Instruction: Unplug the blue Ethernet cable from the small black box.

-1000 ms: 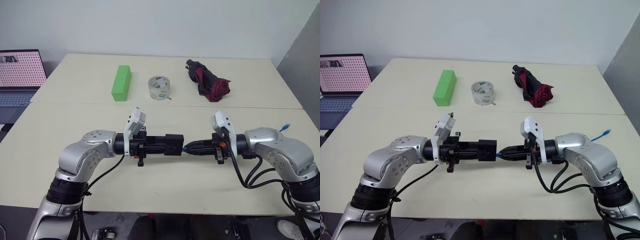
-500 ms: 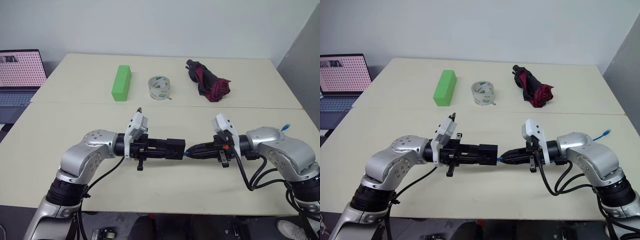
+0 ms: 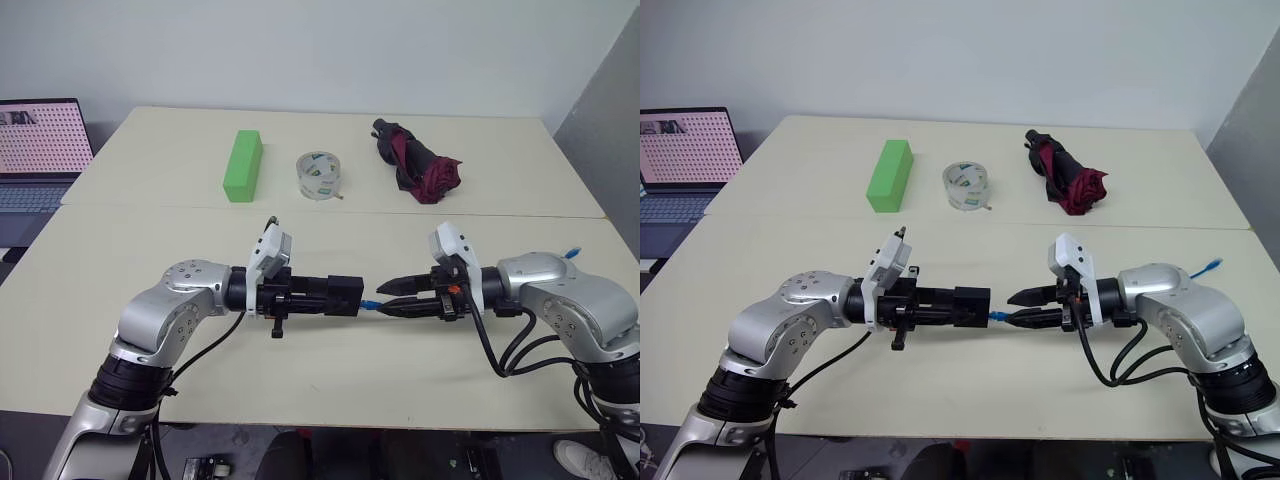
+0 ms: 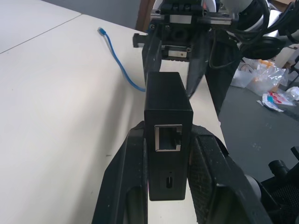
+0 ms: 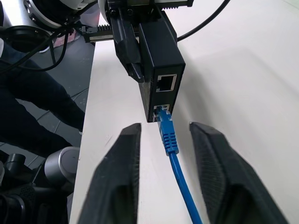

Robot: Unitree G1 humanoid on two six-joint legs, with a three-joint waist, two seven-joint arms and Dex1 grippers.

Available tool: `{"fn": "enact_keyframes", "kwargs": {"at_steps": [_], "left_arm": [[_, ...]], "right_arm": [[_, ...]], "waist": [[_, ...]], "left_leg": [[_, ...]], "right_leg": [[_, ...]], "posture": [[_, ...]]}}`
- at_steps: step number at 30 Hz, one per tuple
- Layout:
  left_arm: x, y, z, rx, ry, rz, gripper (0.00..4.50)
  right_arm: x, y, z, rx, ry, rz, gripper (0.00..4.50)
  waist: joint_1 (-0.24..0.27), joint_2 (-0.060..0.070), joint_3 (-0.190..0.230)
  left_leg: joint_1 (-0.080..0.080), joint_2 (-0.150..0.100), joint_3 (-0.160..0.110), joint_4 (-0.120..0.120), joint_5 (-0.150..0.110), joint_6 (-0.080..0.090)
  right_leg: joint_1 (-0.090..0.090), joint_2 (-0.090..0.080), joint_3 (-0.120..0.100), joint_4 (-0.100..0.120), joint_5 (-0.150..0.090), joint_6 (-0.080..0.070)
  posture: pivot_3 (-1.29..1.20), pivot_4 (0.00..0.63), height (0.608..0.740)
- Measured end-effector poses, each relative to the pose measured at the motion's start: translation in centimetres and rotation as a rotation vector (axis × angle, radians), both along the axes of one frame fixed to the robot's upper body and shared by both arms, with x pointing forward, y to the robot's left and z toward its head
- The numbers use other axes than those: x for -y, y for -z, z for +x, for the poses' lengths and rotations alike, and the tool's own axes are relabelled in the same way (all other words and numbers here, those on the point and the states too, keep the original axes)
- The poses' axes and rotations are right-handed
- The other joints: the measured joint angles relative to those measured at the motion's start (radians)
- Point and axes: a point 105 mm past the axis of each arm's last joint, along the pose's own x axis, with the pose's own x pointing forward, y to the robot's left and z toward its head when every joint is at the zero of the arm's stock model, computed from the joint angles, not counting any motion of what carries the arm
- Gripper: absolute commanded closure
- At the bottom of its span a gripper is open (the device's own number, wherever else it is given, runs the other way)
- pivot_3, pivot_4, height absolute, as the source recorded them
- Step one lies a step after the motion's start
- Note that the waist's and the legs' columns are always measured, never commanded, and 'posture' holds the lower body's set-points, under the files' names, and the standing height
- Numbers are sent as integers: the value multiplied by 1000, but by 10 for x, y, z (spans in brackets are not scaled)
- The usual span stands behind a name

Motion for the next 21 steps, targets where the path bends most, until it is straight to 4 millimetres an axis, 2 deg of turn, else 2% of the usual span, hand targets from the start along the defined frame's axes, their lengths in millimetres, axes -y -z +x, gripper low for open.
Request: {"fn": "enact_keyframes", "kwargs": {"at_steps": [5, 14, 21], "left_arm": [[0, 0, 0, -5, -3, -1, 3729], [4, -3, 0, -47, 0, -48, 3729], [4, -9, 1, -66, -7, -78, 3729]], "right_arm": [[7, -9, -2, 23, 39, 19, 1991], [-9, 9, -4, -23, 94, 89, 1991], [-11, 10, -5, -36, 95, 101, 1991]], "waist": [[0, 0, 0], [0, 0, 0], [0, 0, 0]], "left_leg": [[0, 0, 0, 0, -1, 3], [0, 0, 0, 0, -1, 2], [0, 0, 0, 0, -1, 2]], "right_leg": [[0, 0, 0, 0, 0, 0], [0, 0, 0, 0, 0, 0], [0, 0, 0, 0, 0, 0]], "posture": [[0, 150, 740], [0, 150, 740], [0, 150, 740]]}}
